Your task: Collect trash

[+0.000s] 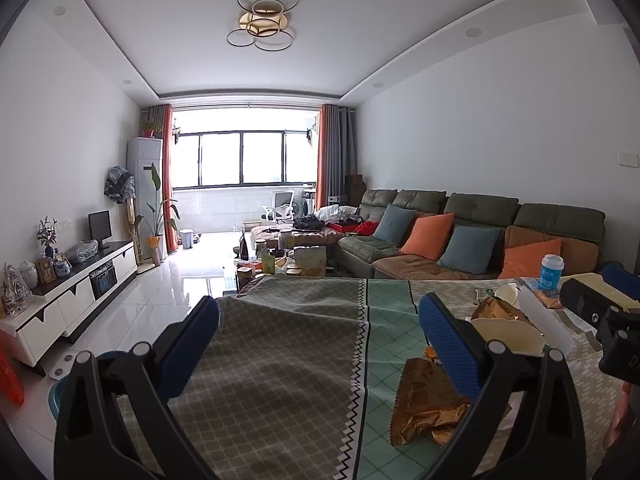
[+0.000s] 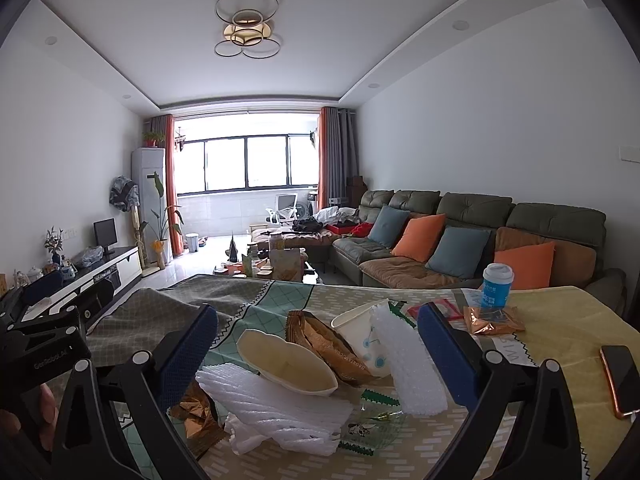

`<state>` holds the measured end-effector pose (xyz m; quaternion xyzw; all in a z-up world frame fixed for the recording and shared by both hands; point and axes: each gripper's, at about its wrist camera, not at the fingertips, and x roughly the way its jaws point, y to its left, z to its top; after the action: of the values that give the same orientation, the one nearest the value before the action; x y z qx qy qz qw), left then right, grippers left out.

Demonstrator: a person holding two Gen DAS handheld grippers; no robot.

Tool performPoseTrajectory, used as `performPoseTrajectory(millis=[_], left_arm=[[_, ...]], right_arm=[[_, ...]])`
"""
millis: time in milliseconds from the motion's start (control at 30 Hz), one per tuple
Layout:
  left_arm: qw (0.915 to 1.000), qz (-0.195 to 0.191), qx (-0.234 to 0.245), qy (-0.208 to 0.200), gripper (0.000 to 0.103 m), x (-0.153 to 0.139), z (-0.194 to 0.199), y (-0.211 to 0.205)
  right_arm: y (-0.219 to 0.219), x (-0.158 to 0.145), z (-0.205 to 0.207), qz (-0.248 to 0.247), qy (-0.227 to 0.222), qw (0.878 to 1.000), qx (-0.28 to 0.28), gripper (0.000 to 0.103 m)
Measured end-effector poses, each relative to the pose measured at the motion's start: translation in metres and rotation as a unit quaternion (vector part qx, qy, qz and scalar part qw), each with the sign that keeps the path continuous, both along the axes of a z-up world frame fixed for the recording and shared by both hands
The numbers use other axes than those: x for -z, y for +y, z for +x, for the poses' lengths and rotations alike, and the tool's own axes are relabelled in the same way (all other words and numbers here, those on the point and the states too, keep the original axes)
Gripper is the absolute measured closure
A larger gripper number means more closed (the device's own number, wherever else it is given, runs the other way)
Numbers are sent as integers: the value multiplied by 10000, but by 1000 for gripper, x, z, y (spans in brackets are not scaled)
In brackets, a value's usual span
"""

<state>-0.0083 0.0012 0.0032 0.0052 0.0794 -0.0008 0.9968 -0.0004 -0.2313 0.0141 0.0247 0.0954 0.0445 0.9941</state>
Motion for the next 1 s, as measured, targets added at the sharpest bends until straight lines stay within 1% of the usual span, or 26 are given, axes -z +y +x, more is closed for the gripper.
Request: performPoseTrajectory(millis=[1000], left_arm=[[10000, -26, 17, 0, 3, 0, -2, 0]], right_arm=[[-1, 0, 0, 30, -3, 10000, 2, 4]])
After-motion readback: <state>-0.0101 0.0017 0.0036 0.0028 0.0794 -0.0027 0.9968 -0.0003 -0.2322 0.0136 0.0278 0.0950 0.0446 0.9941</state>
